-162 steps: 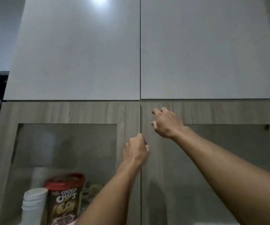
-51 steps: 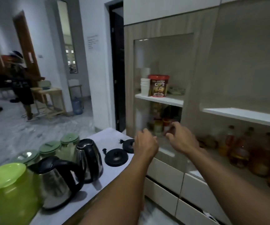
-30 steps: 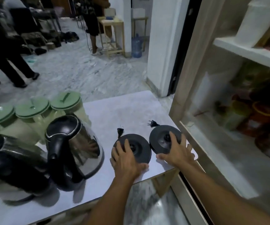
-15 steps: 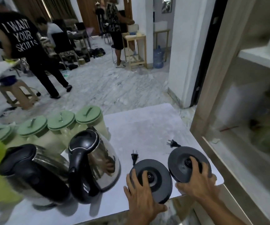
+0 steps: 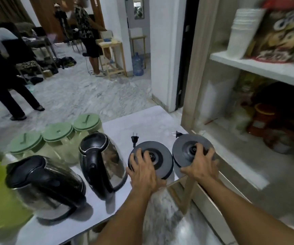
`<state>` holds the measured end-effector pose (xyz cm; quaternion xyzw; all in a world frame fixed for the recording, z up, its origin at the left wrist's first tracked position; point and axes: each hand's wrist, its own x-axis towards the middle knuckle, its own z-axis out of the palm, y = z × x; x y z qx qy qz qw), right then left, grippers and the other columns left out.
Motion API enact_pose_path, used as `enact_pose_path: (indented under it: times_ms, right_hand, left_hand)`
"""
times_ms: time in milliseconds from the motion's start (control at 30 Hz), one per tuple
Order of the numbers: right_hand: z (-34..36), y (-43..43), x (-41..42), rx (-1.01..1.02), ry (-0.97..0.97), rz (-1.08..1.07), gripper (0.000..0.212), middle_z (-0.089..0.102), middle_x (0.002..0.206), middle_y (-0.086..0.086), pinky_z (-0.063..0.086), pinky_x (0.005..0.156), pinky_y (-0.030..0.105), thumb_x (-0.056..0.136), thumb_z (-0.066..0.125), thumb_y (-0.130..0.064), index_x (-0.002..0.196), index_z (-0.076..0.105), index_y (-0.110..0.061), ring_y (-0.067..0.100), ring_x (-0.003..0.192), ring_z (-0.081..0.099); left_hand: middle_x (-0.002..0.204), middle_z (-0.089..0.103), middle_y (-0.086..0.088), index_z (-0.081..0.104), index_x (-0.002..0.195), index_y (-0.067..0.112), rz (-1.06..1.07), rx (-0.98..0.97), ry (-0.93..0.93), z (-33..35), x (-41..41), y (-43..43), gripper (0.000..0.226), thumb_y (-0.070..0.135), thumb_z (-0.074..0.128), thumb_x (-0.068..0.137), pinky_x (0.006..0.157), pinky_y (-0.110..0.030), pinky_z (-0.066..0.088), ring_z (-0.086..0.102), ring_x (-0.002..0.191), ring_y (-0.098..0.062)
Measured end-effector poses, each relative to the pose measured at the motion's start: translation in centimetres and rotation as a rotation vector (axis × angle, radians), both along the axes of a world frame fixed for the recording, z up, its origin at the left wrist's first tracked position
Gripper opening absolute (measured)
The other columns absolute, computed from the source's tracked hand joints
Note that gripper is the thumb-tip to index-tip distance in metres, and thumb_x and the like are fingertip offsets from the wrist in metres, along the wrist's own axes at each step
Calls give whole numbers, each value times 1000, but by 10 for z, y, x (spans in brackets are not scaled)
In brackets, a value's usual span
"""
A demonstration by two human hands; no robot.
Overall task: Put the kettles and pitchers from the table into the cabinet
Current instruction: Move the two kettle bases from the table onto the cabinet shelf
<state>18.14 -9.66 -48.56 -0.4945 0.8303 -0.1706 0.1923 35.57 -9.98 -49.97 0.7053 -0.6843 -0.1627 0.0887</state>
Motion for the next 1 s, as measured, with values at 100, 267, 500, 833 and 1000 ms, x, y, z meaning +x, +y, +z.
enact_pose_path:
  times_ms: [100,267,500,833,1000]
  right_hand:
    - [51,31,16,-91,59,-91,93,11,149,14,43,98,51,66,84,-35,138,25,-30,50,127,30]
    - [139,113,31,-240,126,-331,96,9,153,14,43,98,51,65,84,-33,140,24,-30,50,130,28]
    - [249,237,4,-369,265,-603,95,5,155,16,44,99,55,69,83,-38,141,21,-30,52,135,21]
    - [304,398,-105,-367,364,-968,97,5,154,17,45,95,55,68,84,-37,141,21,-31,51,130,27]
    - [303,445,-189,-334,341,-1070,97,8,153,18,46,92,53,67,84,-36,141,22,-31,51,128,32]
  left_hand:
    - [159,2,-5,13,148,19,-112,-78,43,48,14,8,116,52,81,60,113,-63,18,-1,147,-37]
    - [153,14,-7,20,141,17,-341,-268,99,135,22,46,114,51,85,54,108,-61,26,10,143,-37]
    - [149,19,-5,22,137,19,-633,-424,233,237,-31,112,109,49,86,54,109,-66,24,13,143,-36]
    - [151,17,-4,18,141,22,-1064,-539,280,305,-187,223,114,52,85,54,108,-66,26,11,143,-35]
    - [152,16,-4,19,142,21,-1194,-515,255,317,-285,257,115,52,86,54,110,-70,19,9,143,-35]
